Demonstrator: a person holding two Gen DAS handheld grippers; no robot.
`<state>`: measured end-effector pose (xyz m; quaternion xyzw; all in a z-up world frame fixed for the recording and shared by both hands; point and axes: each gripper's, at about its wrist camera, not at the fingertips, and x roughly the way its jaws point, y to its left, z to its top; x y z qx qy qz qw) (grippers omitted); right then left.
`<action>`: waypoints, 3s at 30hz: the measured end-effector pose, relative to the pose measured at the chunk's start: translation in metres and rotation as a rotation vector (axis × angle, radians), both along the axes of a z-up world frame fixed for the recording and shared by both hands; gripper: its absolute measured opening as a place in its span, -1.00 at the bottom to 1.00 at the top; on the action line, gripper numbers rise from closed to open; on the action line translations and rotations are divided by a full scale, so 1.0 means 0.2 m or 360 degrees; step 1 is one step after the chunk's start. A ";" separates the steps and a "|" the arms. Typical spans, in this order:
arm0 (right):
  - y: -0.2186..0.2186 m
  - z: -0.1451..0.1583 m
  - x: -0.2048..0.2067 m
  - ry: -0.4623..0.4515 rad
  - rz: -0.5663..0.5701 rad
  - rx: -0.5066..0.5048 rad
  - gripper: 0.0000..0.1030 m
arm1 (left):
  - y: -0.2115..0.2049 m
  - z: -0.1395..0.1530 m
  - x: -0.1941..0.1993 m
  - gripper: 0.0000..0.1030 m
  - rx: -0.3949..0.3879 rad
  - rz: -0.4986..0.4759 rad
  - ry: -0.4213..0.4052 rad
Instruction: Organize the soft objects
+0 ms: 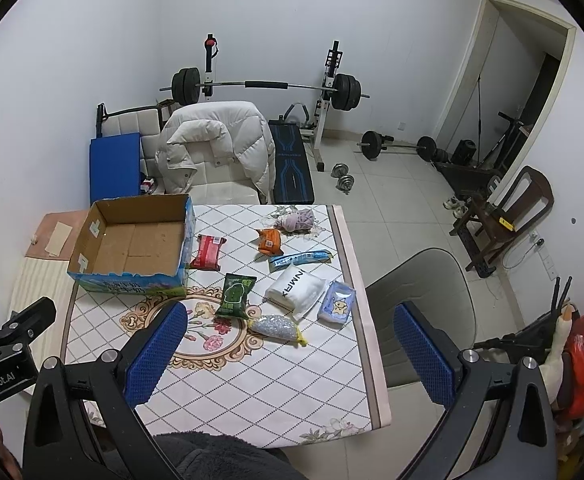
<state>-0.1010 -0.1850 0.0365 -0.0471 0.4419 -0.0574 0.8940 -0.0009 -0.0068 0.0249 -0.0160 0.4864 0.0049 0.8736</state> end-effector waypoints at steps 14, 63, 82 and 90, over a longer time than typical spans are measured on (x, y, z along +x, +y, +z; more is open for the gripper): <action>0.02 0.04 0.02 -0.0001 0.0007 0.0004 1.00 | 0.01 0.00 -0.01 1.00 0.0000 -0.0001 -0.0007; -0.33 -2.12 1.45 0.1225 0.0871 -0.0459 1.00 | -0.63 -2.06 1.17 0.87 0.0029 -0.0351 0.1109; -0.83 -2.24 1.79 0.1512 -0.0008 0.0395 1.00 | -0.61 -2.24 1.19 0.72 -0.0085 -0.0284 0.1177; -0.84 -2.34 1.80 0.1543 -0.0085 0.0376 0.76 | -0.56 -2.17 1.14 -0.36 -0.0046 -0.0250 0.1080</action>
